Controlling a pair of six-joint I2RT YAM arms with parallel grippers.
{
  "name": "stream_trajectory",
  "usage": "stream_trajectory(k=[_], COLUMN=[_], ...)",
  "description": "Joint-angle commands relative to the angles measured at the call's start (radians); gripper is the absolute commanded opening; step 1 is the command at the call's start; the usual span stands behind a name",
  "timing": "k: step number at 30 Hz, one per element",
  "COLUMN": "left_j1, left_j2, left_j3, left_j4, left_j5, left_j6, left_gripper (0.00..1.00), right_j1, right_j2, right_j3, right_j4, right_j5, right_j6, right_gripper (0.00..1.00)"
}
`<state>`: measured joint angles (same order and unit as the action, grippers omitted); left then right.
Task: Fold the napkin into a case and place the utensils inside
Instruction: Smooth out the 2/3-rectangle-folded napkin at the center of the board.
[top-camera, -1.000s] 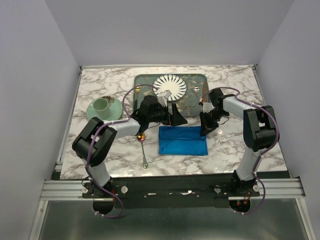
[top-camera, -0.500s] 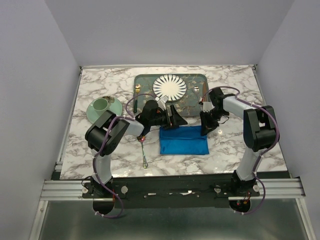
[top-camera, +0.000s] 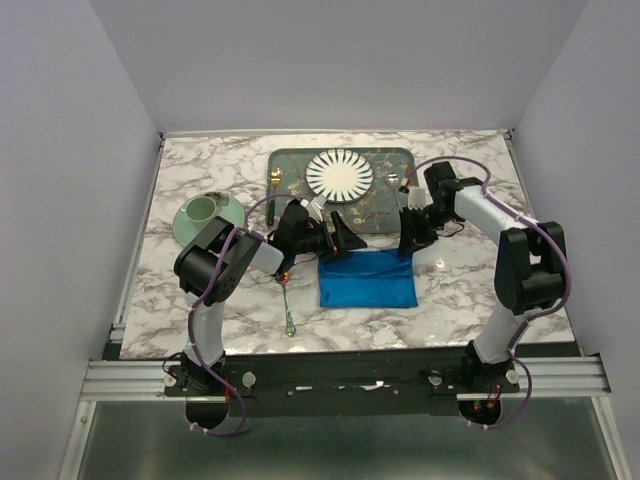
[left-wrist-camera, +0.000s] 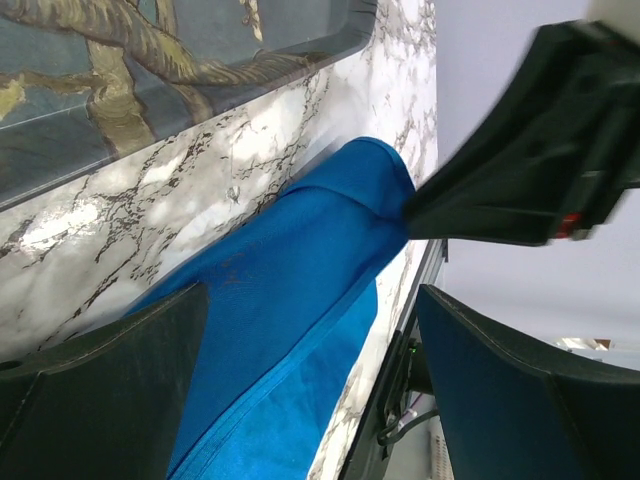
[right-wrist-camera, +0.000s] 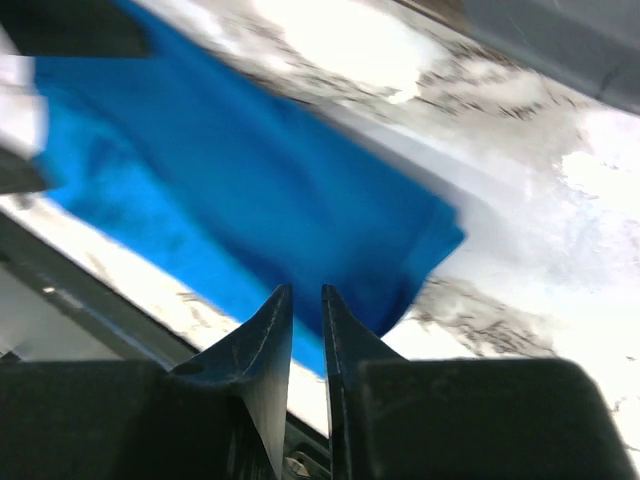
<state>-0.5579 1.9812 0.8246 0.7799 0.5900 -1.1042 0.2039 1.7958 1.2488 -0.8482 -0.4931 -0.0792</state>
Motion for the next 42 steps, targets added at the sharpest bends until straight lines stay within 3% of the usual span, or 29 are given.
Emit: stream_trajectory(k=[1, 11, 21, 28, 31, 37, 42], left_j1=[0.003, 0.004, 0.003, 0.004, 0.004, 0.006, 0.006], left_j2=[0.007, -0.004, -0.002, 0.007, 0.007, 0.001, 0.004], left_j3=[-0.027, -0.031, -0.038, -0.028, -0.030, -0.036, -0.033], left_j4=[-0.027, -0.070, -0.084, -0.085, -0.087, -0.079, -0.077], left_j5=[-0.038, -0.053, -0.058, -0.052, -0.050, -0.050, -0.050], left_j6=[0.014, 0.046, 0.053, 0.052, 0.052, 0.050, 0.049], left_gripper=[0.99, 0.99, 0.99, 0.99, 0.99, 0.99, 0.99], right_j1=[0.003, 0.031, 0.012, -0.006, -0.030, -0.063, -0.083], right_j2=[-0.098, 0.026, 0.158, 0.247, 0.243, 0.061, -0.029], right_j3=[0.047, -0.017, -0.115, -0.088, -0.101, -0.114, -0.178], right_j4=[0.040, 0.248, 0.259, 0.258, 0.261, 0.284, 0.319], right_j5=[-0.214, -0.341, -0.288, -0.303, -0.359, -0.559, -0.605], right_j6=[0.076, 0.352, 0.329, 0.367, 0.349, 0.311, 0.357], right_gripper=[0.29, 0.34, 0.28, 0.25, 0.24, 0.27, 0.28])
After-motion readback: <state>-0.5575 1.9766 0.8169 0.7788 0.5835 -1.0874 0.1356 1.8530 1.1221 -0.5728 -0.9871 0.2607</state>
